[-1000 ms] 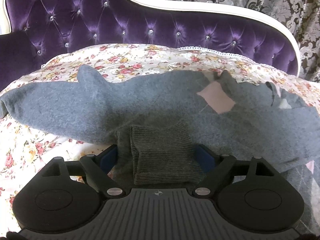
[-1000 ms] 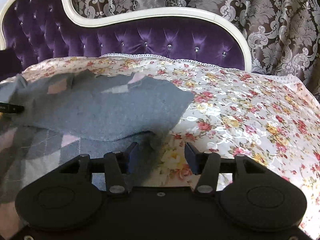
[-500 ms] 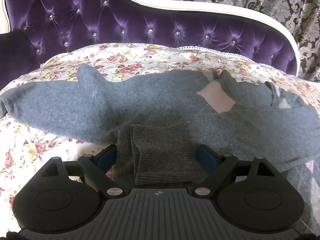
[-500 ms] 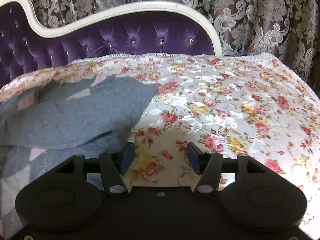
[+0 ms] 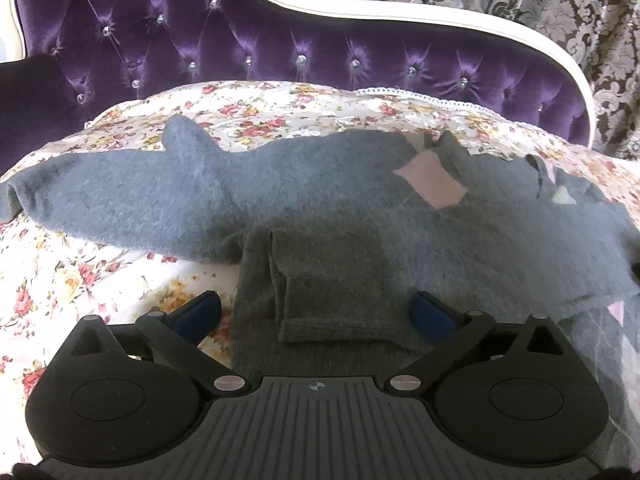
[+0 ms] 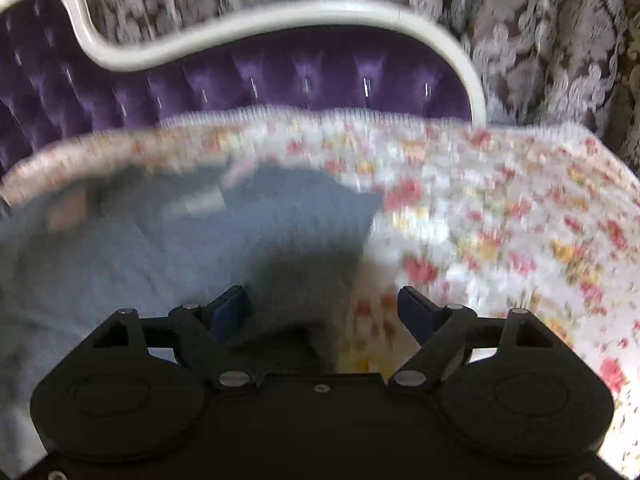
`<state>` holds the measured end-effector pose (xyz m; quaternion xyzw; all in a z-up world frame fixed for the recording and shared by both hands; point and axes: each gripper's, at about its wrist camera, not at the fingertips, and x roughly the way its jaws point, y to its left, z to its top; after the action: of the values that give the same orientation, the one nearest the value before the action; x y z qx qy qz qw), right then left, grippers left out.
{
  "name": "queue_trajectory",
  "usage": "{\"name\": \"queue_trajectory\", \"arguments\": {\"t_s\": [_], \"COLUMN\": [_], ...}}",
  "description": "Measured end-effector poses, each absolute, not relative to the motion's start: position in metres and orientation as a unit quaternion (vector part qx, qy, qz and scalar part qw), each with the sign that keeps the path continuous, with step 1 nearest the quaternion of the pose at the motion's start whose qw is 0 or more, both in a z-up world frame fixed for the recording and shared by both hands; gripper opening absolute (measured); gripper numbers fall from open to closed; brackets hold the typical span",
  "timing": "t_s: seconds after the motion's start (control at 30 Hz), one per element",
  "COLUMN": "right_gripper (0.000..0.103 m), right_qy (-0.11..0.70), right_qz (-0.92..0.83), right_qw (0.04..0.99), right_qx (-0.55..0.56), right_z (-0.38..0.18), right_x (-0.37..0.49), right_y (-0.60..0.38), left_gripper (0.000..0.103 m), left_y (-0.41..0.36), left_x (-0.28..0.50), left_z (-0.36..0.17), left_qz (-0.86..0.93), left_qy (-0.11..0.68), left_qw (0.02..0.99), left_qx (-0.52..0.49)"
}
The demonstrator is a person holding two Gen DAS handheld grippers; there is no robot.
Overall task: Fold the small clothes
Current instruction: 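Move the left gripper to the other sleeve cuff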
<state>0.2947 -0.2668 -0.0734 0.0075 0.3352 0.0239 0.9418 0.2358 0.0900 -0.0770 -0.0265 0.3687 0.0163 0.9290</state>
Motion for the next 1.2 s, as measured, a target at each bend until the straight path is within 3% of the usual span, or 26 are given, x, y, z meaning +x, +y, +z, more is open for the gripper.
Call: {"name": "queue_trajectory", "arguments": {"t_s": [0.37, 0.6, 0.83, 1.2], "right_gripper": [0.086, 0.087, 0.087, 0.087], "right_qy": [0.273, 0.283, 0.281, 0.312], "right_qz": [0.113, 0.215, 0.259, 0.253], "right_qw": [0.955, 0.932, 0.923, 0.915], "right_qx": [0.032, 0.072, 0.043, 0.049], "right_z": [-0.014, -0.033, -0.05, -0.06], "right_x": [0.225, 0.18, 0.16, 0.168], "right_y": [-0.231, -0.169, -0.127, -0.122], "left_gripper": [0.102, 0.102, 0.102, 0.1], "left_y": [0.155, 0.228, 0.293, 0.378], "left_x": [0.194, 0.195, 0.214, 0.233], "left_z": [-0.052, -0.037, -0.026, -0.039], "left_qz": [0.051, 0.115, 0.175, 0.242], "left_qy": [0.332, 0.327, 0.313, 0.3], "left_qw": [0.939, 0.931, 0.923, 0.894], "left_qx": [-0.076, -0.111, -0.142, -0.228]}}
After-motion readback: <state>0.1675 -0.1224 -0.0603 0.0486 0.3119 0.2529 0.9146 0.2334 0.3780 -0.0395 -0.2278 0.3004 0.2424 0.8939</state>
